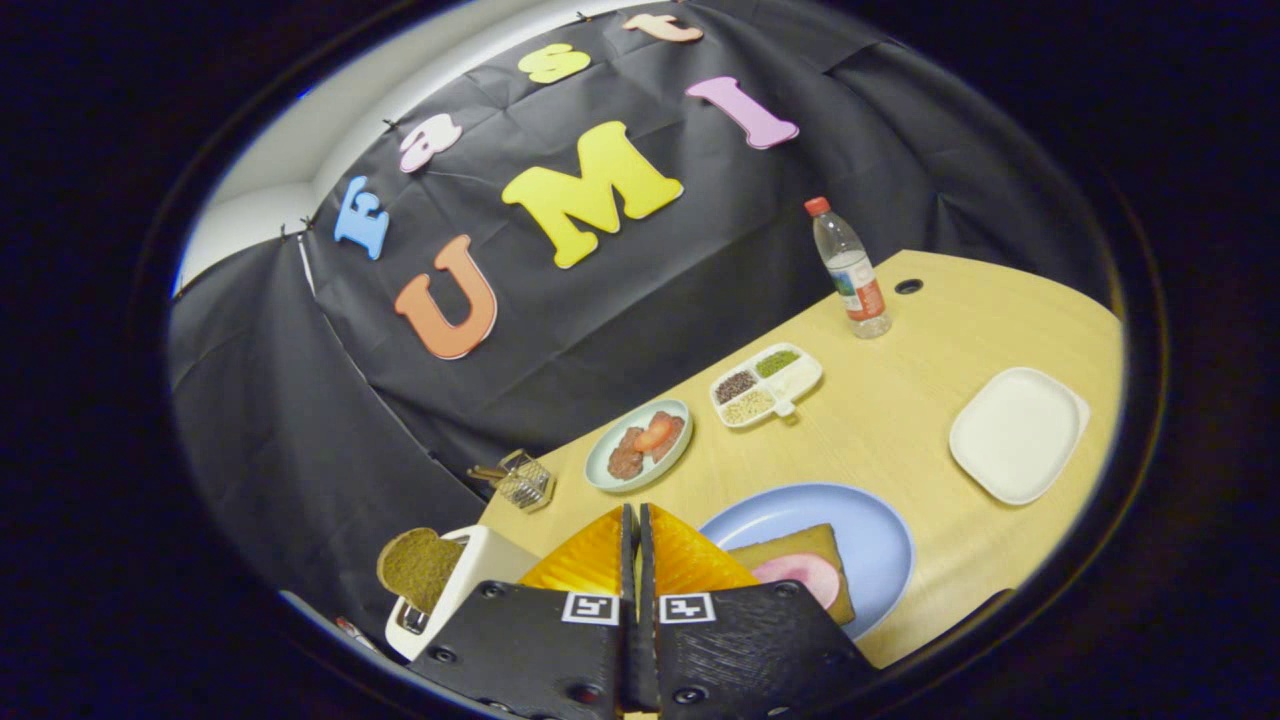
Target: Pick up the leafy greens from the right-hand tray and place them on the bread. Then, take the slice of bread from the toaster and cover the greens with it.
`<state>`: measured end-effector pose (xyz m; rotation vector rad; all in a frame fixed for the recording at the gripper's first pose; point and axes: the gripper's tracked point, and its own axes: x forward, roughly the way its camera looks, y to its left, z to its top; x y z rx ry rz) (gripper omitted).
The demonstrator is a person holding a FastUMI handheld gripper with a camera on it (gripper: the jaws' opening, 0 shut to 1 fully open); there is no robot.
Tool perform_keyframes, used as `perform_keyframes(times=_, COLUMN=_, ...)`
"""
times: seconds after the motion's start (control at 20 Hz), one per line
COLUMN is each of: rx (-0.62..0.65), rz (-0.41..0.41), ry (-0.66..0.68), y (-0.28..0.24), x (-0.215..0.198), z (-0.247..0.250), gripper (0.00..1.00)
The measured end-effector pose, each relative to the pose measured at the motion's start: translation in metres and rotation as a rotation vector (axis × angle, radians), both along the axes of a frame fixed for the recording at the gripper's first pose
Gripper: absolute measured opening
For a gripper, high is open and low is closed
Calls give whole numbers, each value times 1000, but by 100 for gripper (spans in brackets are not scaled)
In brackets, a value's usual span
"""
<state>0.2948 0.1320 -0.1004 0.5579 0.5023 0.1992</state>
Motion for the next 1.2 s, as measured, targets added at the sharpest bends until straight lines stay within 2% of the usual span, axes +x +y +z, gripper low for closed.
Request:
perform_keyframes(times=0.4, rx=-81, rz=-69, ry=90, y=-58, x=3, z=-54, gripper=0)
perform_keyframes(times=0.6, rx=-143, rz=-44, ry=144, y=-73, x=-1, z=-80, gripper=1)
perform_keyframes(times=0.7, rx=-168, rz=-27, ry=144, y=-74, x=-2, z=-87, gripper=11)
perform_keyframes(times=0.9, rx=-229, rz=-24, ry=124, y=-84, x=-5, z=-85, gripper=42)
perform_keyframes(times=1.2, rx=-361, rz=-67, ry=-5, y=-85, x=-23, z=-35, gripper=88)
